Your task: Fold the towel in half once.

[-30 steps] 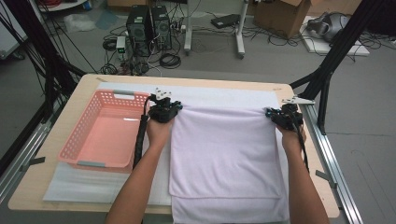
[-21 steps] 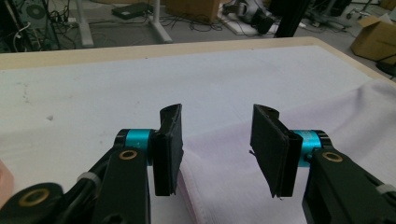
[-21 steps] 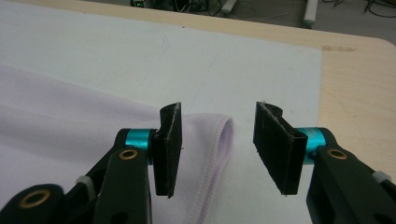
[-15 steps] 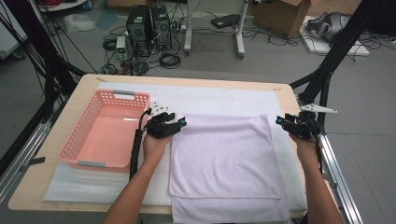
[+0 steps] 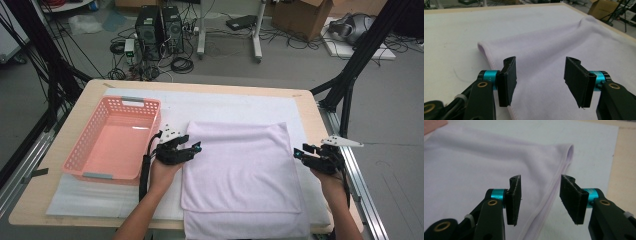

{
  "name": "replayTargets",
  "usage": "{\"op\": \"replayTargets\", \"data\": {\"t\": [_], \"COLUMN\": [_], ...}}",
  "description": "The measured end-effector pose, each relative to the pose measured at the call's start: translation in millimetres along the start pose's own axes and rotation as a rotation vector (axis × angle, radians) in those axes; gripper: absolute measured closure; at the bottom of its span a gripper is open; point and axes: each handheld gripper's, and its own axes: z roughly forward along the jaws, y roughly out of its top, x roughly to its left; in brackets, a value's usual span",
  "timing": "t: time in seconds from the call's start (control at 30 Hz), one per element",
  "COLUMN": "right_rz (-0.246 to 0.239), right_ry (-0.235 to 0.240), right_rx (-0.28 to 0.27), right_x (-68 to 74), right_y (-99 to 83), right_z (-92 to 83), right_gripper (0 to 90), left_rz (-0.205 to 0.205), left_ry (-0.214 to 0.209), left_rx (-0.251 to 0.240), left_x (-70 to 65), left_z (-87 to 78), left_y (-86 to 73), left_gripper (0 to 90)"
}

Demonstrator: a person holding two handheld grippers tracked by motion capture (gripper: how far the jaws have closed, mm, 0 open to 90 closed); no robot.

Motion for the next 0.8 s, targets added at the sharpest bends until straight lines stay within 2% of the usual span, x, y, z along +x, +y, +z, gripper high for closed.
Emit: {"op": "replayTargets", "data": {"t": [0.07, 0.17, 0.23, 0.3, 0.4, 0.43, 0.5, 0.53, 0.63, 0.7, 0.73, 0.77, 0.8], "right_rz": [-0.003, -0.016, -0.020, -0.015, -0.011, -0.029, -0.052, -0.056, -0.079, -0.085, -0.080, -0.073, -0.061], "right_ry": [0.010, 0.010, 0.008, 0.015, 0.043, 0.034, 0.004, -0.002, 0.000, 0.022, 0.030, 0.050, 0.082], "right_rx": [0.010, 0.059, 0.081, 0.100, 0.123, 0.134, 0.162, 0.158, 0.167, 0.169, 0.171, 0.176, 0.174], "right_x": [2.6, 7.5, 8.7, 10.8, 16.8, 18.9, 21.9, 23.3, 25.0, 25.2, 24.8, 24.2, 22.7], "right_y": [-9.7, -21.9, -24.6, -25.9, -25.7, -25.5, -26.1, -25.8, -24.2, -23.3, -22.8, -22.1, -21.7], "right_z": [2.1, 7.8, 12.0, 16.8, 24.7, 27.3, 32.8, 33.6, 34.9, 35.6, 36.1, 36.2, 37.4], "right_gripper": [47.8, 44.8, 42.2, 41.2, 41.8, 42.0, 42.3, 42.7, 51.7, 60.7, 68.4, 77.9, 80.8], "left_rz": [0.005, 0.021, -0.002, -0.023, -0.039, -0.048, -0.041, -0.043, -0.028, 0.002, 0.008, -0.011, -0.032], "left_ry": [0.012, 0.052, 0.070, 0.108, 0.121, 0.123, 0.130, 0.129, 0.147, 0.181, 0.170, 0.137, 0.105], "left_rx": [0.044, 0.058, 0.111, 0.138, 0.167, 0.187, 0.192, 0.192, 0.197, 0.204, 0.203, 0.200, 0.198], "left_x": [-1.1, -2.0, 0.9, 3.1, 6.2, 7.1, 6.4, 5.6, 2.4, -0.2, 0.4, 1.6, 1.6], "left_z": [0.0, 0.0, 3.6, 7.3, 13.4, 16.5, 17.7, 18.3, 19.5, 19.3, 18.1, 16.7, 16.7], "left_y": [-0.8, -4.9, -7.8, -10.0, -13.0, -14.7, -15.3, -15.4, -15.8, -15.9, -15.7, -15.5, -15.9], "left_gripper": [41.2, 41.4, 40.2, 34.8, 33.8, 33.7, 33.3, 32.5, 30.8, 37.1, 44.6, 55.2, 72.8]}}
